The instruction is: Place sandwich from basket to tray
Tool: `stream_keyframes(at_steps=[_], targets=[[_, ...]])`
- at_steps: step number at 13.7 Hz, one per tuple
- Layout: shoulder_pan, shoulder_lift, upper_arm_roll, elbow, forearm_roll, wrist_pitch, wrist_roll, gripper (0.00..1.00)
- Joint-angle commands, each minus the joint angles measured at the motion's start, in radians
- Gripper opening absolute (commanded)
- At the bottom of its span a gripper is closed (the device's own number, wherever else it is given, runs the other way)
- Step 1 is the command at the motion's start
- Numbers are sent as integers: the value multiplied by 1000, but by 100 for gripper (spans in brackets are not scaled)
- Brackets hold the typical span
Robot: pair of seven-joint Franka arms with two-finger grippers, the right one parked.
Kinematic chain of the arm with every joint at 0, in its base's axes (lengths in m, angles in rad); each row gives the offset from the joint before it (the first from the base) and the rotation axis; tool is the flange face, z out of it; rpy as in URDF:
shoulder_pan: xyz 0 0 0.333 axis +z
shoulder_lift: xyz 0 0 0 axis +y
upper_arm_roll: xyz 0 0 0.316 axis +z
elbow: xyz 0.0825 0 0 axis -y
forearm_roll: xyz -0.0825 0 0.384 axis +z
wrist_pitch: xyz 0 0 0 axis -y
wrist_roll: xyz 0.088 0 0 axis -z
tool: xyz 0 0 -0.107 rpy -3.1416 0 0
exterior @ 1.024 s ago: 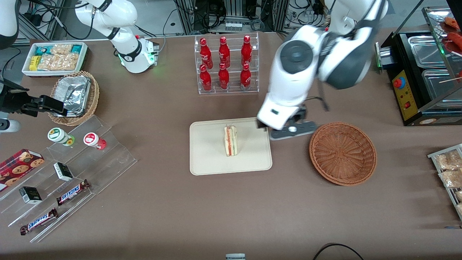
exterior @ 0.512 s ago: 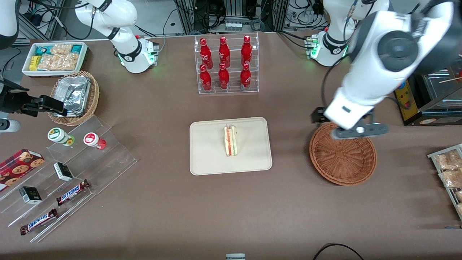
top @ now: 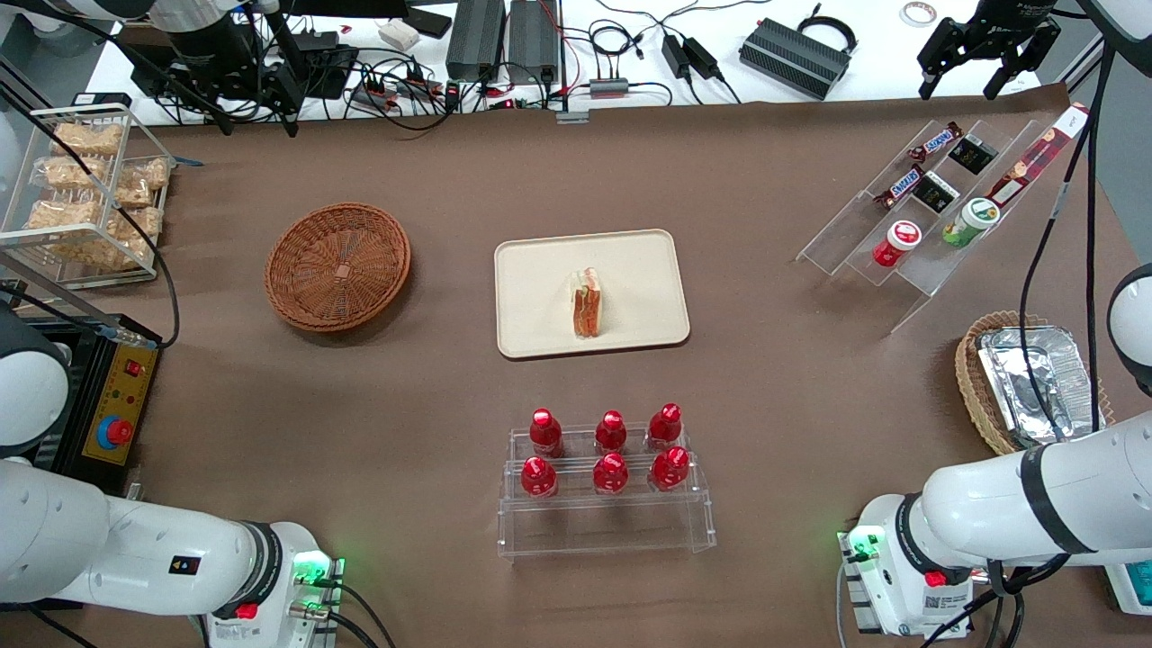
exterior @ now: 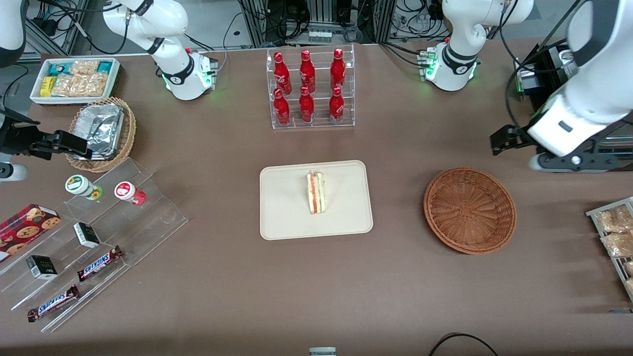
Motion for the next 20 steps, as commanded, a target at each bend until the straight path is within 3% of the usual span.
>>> stream_keyframes(at_steps=[1,6,15,20], targets=[[45,-32,-12,-37,-26,7,48,99],[51,-49,26,-46,-20,7,101,99],[102,-144,7,-135,-6,16,104,99],[111,-101,6,-66,-7,13,108,99]])
